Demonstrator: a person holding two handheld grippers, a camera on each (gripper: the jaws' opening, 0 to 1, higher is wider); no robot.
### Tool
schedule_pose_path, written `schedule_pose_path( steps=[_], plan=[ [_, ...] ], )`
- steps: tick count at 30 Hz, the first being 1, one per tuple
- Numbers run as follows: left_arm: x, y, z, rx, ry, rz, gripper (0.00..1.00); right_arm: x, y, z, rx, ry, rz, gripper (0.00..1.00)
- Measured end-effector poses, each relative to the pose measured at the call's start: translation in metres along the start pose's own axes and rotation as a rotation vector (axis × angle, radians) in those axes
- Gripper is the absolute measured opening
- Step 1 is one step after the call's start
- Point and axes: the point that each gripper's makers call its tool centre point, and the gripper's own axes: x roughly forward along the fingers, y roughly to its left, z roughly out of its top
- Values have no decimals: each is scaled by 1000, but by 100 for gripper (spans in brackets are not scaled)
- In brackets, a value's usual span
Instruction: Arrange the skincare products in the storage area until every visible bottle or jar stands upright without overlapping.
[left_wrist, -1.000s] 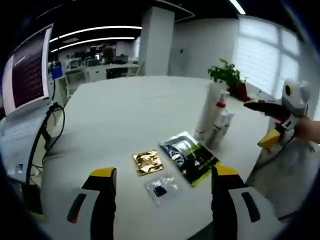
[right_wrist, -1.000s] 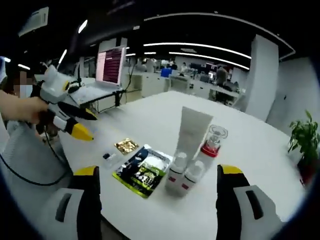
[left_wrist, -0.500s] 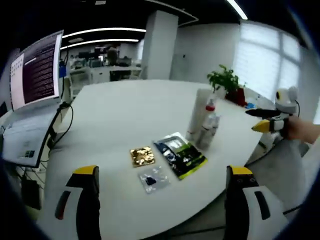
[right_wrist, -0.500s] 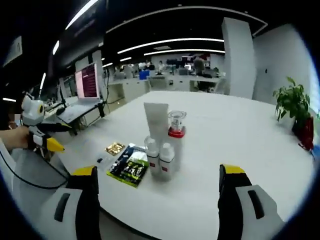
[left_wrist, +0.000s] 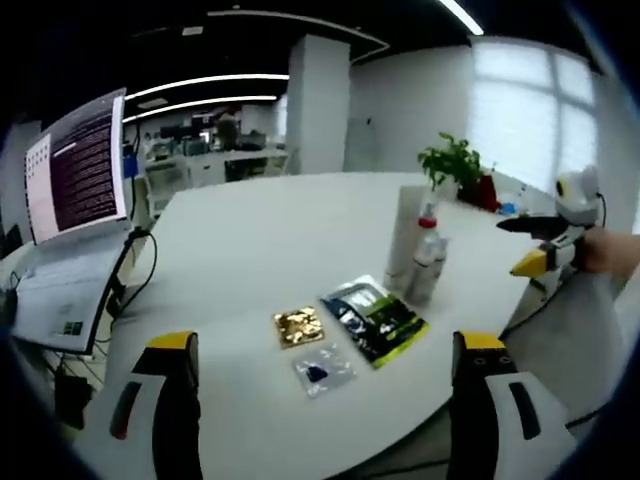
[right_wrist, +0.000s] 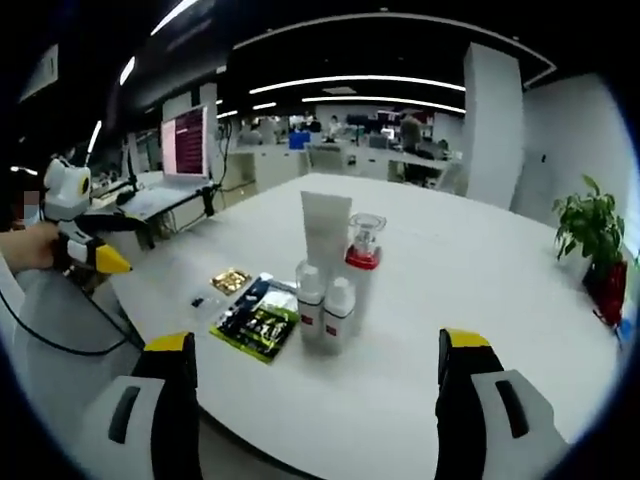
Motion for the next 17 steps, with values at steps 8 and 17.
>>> schedule_pose_path(
  steps=[8,17],
  plan=[
    [2,1,-4,15,16,-6,98,1,2,-3,-11,20,5,97],
    [4,-6,-9,80,47,-20,98,0,2,-5,-9,29,5,99]
  ],
)
